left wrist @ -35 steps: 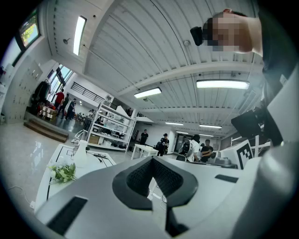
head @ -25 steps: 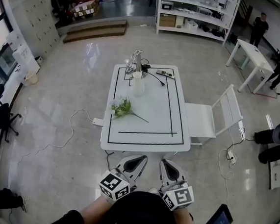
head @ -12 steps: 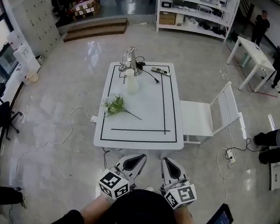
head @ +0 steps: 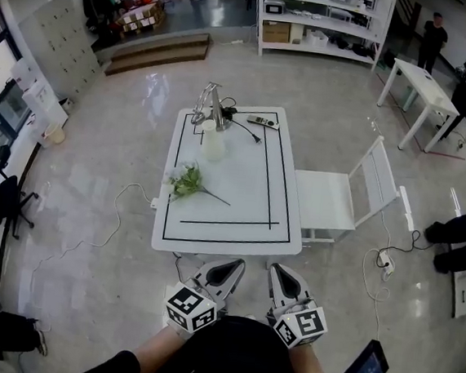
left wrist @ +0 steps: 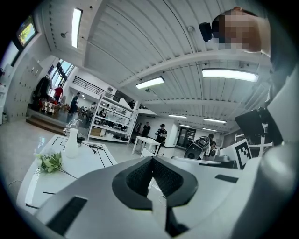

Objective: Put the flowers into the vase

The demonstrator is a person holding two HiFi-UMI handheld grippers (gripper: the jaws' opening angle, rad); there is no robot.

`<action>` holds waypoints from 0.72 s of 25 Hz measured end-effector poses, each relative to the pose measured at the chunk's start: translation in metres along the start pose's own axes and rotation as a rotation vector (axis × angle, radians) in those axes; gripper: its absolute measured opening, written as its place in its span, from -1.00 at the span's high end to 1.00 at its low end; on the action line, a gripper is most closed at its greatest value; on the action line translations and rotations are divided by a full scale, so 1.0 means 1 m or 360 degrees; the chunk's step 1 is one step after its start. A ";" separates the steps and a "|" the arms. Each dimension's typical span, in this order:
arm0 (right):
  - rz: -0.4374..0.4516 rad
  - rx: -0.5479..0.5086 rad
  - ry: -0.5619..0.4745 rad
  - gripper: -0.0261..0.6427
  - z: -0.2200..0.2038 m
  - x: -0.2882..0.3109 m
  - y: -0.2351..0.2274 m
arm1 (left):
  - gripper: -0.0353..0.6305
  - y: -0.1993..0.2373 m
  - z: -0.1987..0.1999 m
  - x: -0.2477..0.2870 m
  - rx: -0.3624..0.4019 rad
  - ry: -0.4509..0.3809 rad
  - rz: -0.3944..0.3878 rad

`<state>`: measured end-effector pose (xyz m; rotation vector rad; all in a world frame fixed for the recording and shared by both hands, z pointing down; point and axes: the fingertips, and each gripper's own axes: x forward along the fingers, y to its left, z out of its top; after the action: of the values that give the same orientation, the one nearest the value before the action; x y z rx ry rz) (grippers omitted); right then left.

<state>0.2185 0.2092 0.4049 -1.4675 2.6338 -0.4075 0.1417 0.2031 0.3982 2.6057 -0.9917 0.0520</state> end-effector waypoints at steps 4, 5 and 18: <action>0.0009 0.0003 0.0010 0.92 0.001 0.021 -0.001 | 0.90 0.015 0.004 0.004 0.0019 0.0016 -0.0008; 0.0017 -0.0004 0.0014 0.92 0.001 0.028 0.000 | 0.90 0.022 0.006 0.005 0.0016 0.0020 0.0001; 0.0015 0.0005 0.0084 0.92 -0.004 0.111 -0.008 | 0.90 0.104 0.028 0.024 -0.0033 0.0025 0.0019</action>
<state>0.1652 0.1123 0.4153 -1.4624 2.6782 -0.4552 0.0894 0.1061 0.4076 2.5767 -0.9973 0.0644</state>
